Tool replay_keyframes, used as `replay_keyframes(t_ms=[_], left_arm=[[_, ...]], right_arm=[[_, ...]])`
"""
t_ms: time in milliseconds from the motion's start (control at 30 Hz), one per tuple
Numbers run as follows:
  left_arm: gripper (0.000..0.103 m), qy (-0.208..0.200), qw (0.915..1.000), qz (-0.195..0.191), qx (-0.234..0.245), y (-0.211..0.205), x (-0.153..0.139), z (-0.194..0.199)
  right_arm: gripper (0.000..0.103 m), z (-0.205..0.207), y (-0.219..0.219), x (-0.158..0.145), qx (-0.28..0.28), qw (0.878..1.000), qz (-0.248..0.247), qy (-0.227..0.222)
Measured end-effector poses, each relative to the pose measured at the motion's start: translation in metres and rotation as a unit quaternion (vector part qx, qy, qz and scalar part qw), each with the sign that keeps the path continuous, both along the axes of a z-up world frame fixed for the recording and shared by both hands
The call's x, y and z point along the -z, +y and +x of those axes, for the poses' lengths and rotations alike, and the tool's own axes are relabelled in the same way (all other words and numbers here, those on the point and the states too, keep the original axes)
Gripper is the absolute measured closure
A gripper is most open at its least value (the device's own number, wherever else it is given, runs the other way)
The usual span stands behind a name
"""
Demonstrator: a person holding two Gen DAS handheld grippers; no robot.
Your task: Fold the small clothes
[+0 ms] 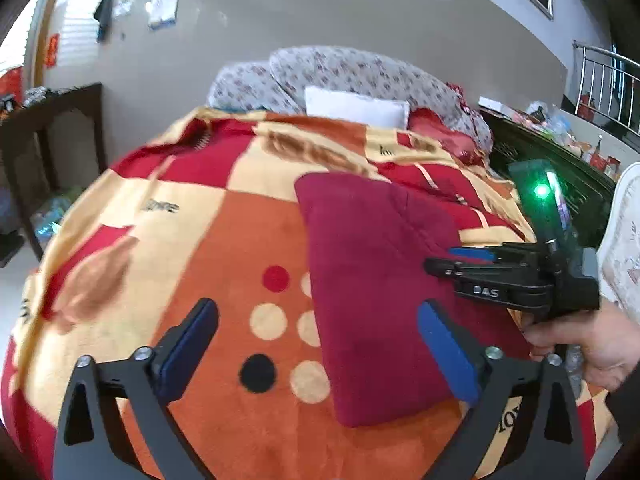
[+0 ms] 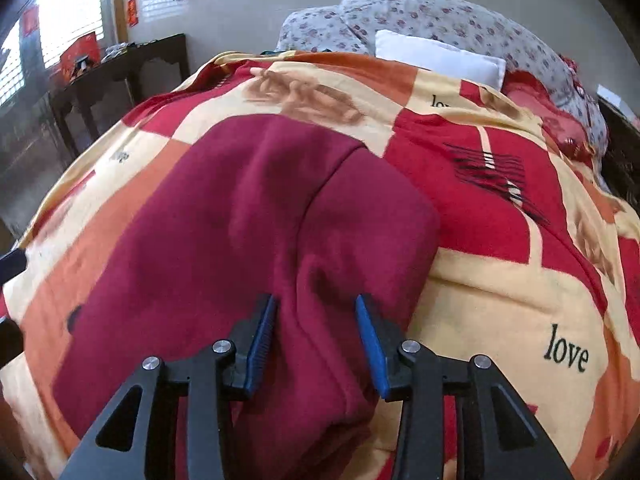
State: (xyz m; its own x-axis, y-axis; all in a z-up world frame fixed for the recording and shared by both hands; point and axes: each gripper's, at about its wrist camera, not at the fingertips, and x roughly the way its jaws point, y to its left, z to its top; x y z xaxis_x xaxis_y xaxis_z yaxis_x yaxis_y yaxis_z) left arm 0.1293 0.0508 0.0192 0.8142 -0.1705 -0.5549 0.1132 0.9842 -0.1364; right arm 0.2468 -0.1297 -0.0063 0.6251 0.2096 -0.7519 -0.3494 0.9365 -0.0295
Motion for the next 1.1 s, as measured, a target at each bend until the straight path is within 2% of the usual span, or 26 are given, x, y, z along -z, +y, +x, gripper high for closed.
replay_keyframes(t_ms=[100, 167, 233, 367, 467, 567, 633, 733, 900, 1100], left_arm=[[0.0, 0.03, 0.999, 0.034, -0.001, -0.003, -0.002, -0.014], [0.0, 0.026, 0.9982, 0.054, -0.008, -0.007, 0.0, -0.028], [0.0, 0.013, 0.9962, 0.085, -0.008, -0.015, 0.002, -0.05], [0.0, 0.012, 0.9908, 0.135, -0.004, -0.037, 0.011, -0.089], [0.0, 0.032, 0.9935, 0.108, 0.018, -0.046, 0.021, -0.12], [0.0, 0.068, 0.9945, 0.08, 0.007, -0.046, 0.028, -0.134], [0.0, 0.074, 0.9944, 0.076, 0.004, -0.047, 0.029, -0.139], [0.0, 0.078, 0.9928, 0.09, 0.009, -0.055, 0.028, -0.146], [0.0, 0.076, 0.9928, 0.093, 0.003, -0.059, 0.018, -0.149], [0.0, 0.086, 0.9914, 0.097, 0.016, -0.07, 0.02, -0.149]], right_arm=[[0.059, -0.033, -0.005, -0.026, 0.003, 1.0, -0.001, -0.029], [0.056, -0.069, -0.018, -0.04, 0.02, 0.999, 0.008, -0.041], [0.049, -0.107, -0.031, -0.045, 0.025, 0.999, 0.02, -0.041], [0.043, -0.192, -0.045, -0.041, 0.037, 0.997, 0.017, -0.062], [0.038, -0.244, -0.053, -0.031, 0.052, 0.996, 0.043, -0.062], [0.037, -0.278, -0.056, -0.021, 0.064, 0.995, 0.041, -0.068], [0.037, -0.293, -0.058, -0.016, 0.072, 0.994, 0.039, -0.068], [0.037, -0.304, -0.062, -0.011, 0.075, 0.994, 0.047, -0.059], [0.037, -0.311, -0.065, -0.012, 0.085, 0.994, 0.043, -0.061], [0.037, -0.318, -0.07, -0.013, 0.092, 0.992, 0.057, -0.06]])
